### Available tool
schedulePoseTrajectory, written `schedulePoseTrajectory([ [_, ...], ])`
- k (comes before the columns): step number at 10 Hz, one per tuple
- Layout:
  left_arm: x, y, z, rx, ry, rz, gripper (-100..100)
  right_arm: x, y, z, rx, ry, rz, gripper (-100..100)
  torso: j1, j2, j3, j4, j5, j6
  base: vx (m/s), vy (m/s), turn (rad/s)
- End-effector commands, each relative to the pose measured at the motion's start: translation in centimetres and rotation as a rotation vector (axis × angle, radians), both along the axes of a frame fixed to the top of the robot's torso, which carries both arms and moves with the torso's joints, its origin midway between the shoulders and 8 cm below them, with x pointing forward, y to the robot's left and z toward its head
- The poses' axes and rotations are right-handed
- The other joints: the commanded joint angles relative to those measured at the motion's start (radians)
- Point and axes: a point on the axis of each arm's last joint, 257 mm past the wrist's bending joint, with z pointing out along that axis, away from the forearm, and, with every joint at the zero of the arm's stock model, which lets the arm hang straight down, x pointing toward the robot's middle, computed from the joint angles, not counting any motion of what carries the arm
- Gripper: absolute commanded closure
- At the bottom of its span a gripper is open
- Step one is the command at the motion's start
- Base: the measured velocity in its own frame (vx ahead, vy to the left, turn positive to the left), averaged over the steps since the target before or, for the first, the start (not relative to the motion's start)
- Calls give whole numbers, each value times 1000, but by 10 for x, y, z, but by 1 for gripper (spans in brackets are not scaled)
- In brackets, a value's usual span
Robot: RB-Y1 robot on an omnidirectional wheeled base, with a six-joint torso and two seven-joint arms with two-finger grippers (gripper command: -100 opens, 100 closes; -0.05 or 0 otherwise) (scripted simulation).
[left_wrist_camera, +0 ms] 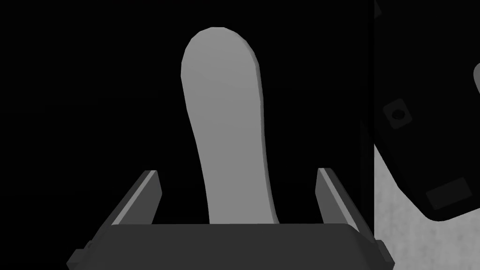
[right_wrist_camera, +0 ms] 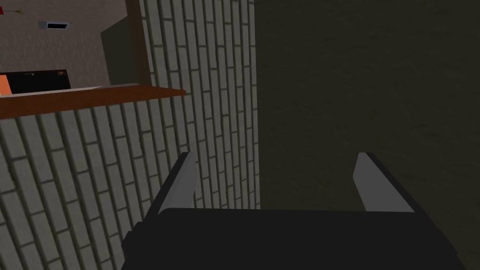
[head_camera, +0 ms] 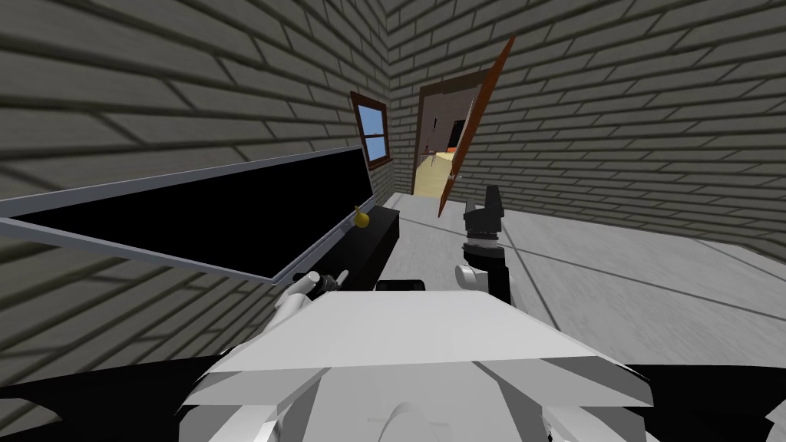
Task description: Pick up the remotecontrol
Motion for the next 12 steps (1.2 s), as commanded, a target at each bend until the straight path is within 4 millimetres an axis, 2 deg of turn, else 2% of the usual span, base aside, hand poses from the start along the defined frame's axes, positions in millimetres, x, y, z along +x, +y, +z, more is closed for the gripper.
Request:
schedulePoseTrajectory([
  [1,-8,0,-3,-17,23,13,-100,0,0,0,0,0,0,0,0,0,0,0,0,0,79,20,14],
  [3,-30,-4,-10,-56,78,44,-100,0,0,0,0,0,0,0,1,1,0,0,0,0,77,36,29],
  [4,-30,-4,-10,-56,78,44,-100,0,0,0,0,0,0,0,1,0,0,0,0,0,55,31,12],
  [6,-48,-11,-16,-88,119,65,-100,0,0,0,0,0,0,0,1,3,2,1,0,0,45,28,27],
  [7,-42,-9,-15,-78,106,58,-100,0,0,0,0,0,0,0,1,2,1,0,0,0,1,-8,10],
  [8,-43,-10,-16,-80,109,59,0,0,0,0,0,0,0,0,-1,5,3,1,0,0,0,0,0],
  [9,-45,-20,-26,-79,108,57,-100,0,0,0,0,0,0,0,-1,5,3,1,0,0,0,0,0],
  [11,-48,-33,-38,-79,109,54,-100,0,0,0,0,0,0,0,-1,6,3,1,0,0,0,0,0],
  [12,-45,-25,-34,-73,106,54,-100,0,0,0,0,0,0,0,-2,5,3,0,4,1,0,0,0],
])
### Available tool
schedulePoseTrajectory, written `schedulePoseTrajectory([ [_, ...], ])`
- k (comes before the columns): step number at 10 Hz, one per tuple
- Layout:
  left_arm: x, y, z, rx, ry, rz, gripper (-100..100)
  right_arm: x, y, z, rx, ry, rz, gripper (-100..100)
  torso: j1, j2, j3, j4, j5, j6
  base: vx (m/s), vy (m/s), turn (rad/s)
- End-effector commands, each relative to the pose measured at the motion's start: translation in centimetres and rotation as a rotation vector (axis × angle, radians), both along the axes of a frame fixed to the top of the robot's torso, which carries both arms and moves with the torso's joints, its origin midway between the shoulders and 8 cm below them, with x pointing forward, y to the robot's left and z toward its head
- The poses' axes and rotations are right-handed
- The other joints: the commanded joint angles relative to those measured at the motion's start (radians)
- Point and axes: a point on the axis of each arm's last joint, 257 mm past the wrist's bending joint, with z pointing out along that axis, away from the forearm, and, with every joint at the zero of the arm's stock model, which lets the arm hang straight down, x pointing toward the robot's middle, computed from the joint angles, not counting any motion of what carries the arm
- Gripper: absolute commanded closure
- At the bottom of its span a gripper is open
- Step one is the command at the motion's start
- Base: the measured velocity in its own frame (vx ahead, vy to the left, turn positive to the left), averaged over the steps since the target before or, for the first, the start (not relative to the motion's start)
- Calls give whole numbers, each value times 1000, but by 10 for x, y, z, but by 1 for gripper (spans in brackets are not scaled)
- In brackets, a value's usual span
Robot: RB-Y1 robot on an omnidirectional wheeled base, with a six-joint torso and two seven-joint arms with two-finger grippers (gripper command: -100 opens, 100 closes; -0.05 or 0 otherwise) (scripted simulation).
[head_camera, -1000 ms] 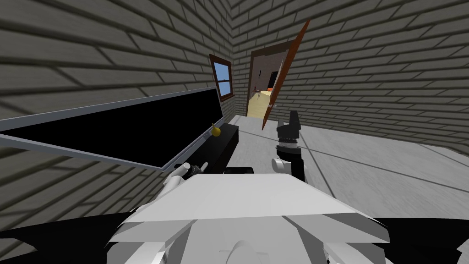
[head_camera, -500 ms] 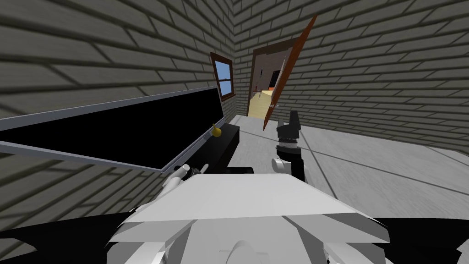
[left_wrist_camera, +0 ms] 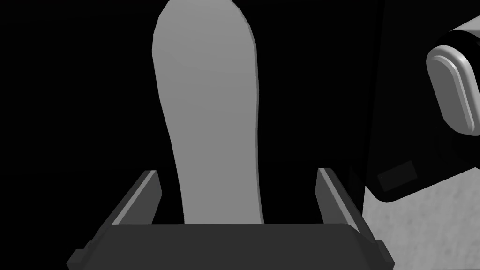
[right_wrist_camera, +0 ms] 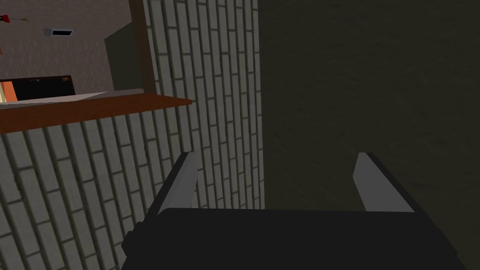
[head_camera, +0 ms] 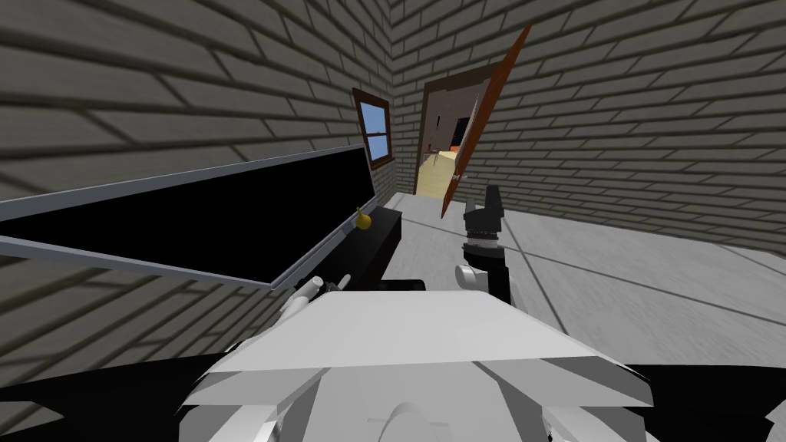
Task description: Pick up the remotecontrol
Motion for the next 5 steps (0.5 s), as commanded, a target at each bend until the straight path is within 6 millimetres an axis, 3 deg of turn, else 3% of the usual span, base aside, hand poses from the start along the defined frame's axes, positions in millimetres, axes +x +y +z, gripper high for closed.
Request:
schedulePoseTrajectory([
  [1,0,0,0,0,0,0,100,0,0,0,0,0,0,0,0,0,0,0,0,0,0,0,0],
  [5,0,0,0,0,0,0,100,0,0,0,0,0,0,0,0,0,0,0,0,0,0,0,0],
])
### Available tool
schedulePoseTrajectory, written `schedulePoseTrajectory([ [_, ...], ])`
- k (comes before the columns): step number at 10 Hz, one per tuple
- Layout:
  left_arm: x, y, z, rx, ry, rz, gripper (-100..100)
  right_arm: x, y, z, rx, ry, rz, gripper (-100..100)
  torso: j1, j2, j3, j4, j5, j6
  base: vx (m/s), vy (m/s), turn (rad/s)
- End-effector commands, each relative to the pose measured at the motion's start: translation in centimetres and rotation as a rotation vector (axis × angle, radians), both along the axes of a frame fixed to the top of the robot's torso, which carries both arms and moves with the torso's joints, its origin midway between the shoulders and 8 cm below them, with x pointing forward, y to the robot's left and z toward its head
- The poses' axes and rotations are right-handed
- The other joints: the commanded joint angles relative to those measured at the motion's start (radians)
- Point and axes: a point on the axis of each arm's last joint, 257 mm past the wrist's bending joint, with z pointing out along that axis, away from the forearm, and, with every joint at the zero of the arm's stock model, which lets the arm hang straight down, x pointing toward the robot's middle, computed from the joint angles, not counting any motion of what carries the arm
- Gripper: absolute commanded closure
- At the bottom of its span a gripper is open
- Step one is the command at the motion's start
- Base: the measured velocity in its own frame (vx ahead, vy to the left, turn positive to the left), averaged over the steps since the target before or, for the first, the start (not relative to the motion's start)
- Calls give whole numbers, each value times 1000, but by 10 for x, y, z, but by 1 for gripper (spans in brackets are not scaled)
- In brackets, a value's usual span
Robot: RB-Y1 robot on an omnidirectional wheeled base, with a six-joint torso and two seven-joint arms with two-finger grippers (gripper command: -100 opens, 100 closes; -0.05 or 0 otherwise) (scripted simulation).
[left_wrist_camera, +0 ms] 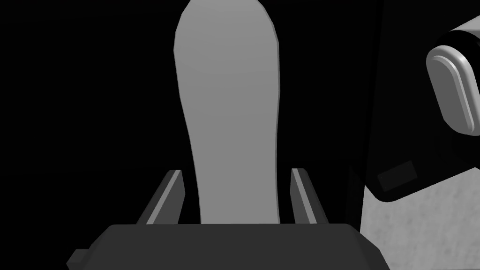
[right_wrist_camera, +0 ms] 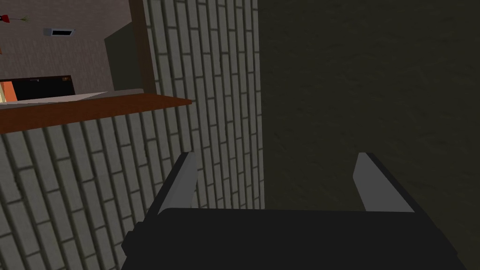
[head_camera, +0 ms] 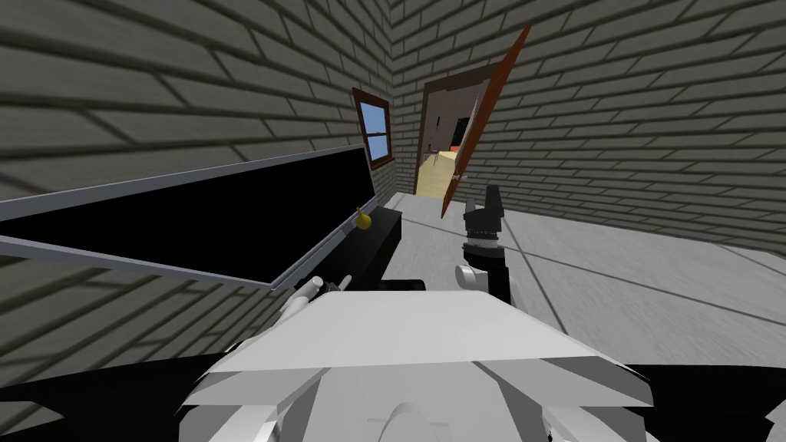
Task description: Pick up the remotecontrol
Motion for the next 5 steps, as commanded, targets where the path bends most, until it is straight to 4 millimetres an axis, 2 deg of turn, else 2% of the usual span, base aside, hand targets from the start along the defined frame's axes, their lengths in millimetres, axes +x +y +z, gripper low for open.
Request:
schedulePoseTrajectory([
  [1,0,0,0,0,0,0,0,0,0,0,0,0,0,0,0,0,0,0,0,0,0,0,0],
  [2,-1,3,6,-8,4,2,100,0,0,0,0,0,0,0,0,0,0,0,0,0,-1,7,-3],
  [4,1,16,18,-8,4,4,100,0,0,0,0,0,0,0,0,0,0,0,0,0,0,0,0],
  [5,1,13,15,-6,3,3,100,0,0,0,0,0,0,0,0,0,0,0,-1,-1,0,0,0],
])
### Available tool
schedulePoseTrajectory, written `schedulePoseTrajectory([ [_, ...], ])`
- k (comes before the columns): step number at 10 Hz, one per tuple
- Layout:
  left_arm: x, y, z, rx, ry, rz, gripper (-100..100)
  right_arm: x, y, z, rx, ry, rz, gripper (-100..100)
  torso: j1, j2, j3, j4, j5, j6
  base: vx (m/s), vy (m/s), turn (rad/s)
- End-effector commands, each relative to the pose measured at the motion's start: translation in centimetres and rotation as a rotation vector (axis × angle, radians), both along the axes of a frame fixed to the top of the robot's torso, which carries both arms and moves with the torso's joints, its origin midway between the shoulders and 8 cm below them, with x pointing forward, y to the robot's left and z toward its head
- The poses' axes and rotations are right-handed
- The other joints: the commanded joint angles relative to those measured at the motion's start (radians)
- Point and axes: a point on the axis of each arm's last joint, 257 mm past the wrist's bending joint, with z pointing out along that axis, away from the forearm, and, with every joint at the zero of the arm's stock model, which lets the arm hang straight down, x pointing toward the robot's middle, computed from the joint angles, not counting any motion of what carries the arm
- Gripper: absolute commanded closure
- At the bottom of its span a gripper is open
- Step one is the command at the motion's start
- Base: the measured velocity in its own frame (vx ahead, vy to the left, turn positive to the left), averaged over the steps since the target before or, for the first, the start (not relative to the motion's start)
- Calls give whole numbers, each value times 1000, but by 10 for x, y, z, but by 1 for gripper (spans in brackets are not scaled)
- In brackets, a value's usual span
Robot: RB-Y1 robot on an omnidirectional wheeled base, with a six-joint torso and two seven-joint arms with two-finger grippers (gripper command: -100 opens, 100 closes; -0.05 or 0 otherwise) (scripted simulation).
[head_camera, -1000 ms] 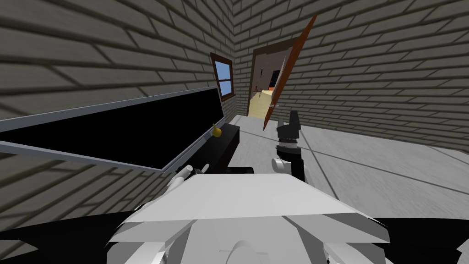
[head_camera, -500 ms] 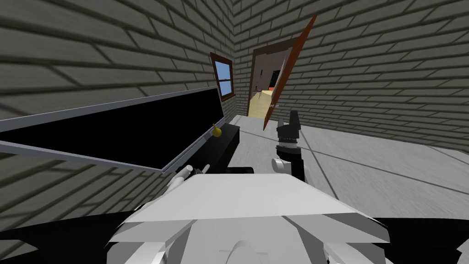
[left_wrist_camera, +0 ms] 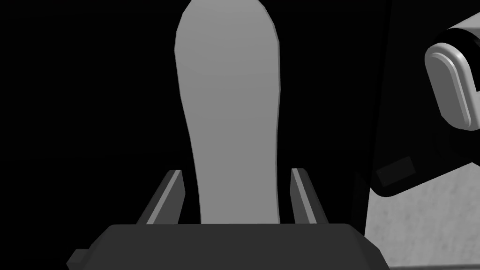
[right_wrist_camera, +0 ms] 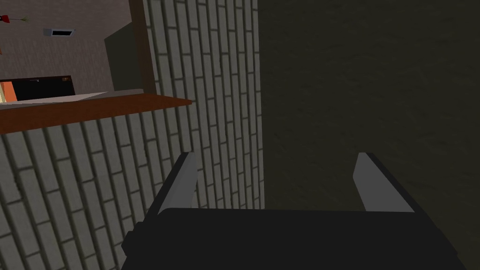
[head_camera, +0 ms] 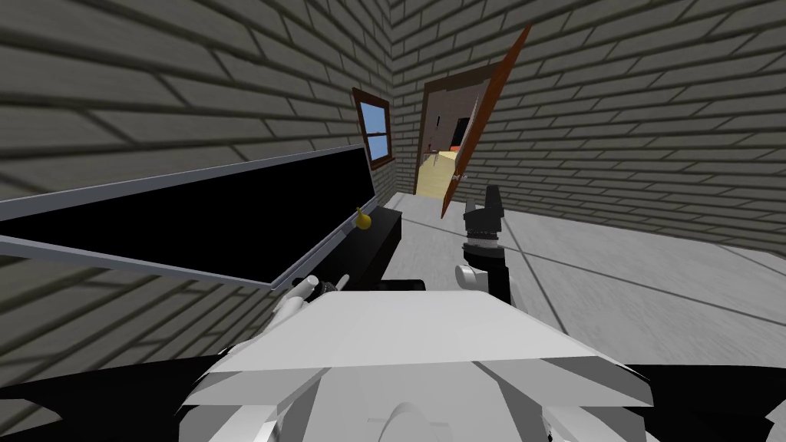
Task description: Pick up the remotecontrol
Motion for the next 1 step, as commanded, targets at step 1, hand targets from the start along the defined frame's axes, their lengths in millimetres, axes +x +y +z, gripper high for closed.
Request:
schedulePoseTrajectory([
  [1,0,0,0,0,0,0,0,0,0,0,0,0,0,0,0,0,0,0,0,0,0,0,0],
])
